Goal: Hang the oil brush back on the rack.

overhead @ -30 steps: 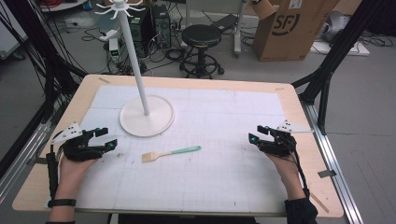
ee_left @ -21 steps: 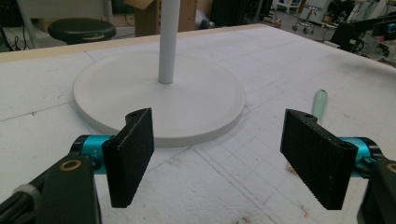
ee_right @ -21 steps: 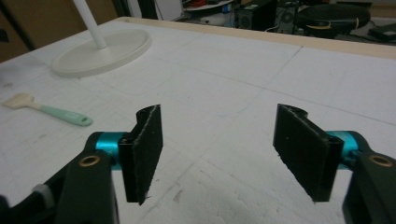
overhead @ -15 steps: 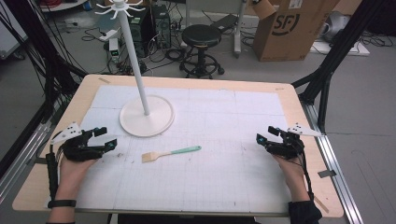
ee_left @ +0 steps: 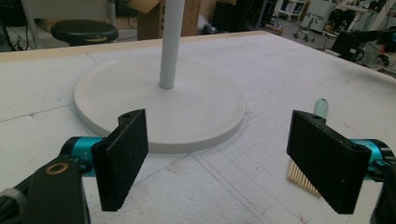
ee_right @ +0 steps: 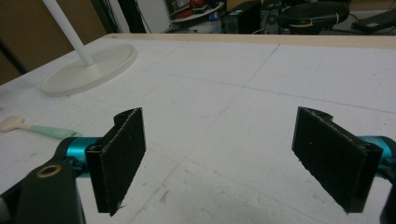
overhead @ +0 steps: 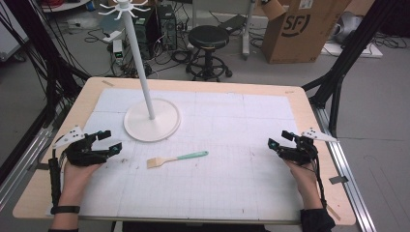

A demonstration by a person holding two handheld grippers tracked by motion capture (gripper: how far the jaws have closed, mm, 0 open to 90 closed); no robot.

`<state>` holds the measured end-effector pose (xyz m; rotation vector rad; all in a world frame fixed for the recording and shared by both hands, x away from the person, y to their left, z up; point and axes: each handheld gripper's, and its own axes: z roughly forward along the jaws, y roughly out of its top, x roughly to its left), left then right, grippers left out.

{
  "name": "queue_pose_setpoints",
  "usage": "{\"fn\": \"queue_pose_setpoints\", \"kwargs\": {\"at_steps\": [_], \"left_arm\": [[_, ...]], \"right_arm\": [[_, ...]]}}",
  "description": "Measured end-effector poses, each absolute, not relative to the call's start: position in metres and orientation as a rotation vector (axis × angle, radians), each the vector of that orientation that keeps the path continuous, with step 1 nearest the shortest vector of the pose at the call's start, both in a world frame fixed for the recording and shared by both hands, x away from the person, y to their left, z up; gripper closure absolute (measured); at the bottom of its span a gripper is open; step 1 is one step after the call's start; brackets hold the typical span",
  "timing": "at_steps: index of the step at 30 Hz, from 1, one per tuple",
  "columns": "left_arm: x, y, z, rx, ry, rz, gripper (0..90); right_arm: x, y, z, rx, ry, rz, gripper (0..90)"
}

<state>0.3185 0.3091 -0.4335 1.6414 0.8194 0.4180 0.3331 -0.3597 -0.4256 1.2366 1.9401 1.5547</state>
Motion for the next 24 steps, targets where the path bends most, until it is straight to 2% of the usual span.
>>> {"fn": "queue_pose_setpoints", "kwargs": {"at_steps": [24], "left_arm": [[0.32,0.286,-0.42,1.653,0.735,0.386,19.1]], "right_arm": [[0.333,-0.365,-0.425,1.242,1.928,1.544,15.9]]}}
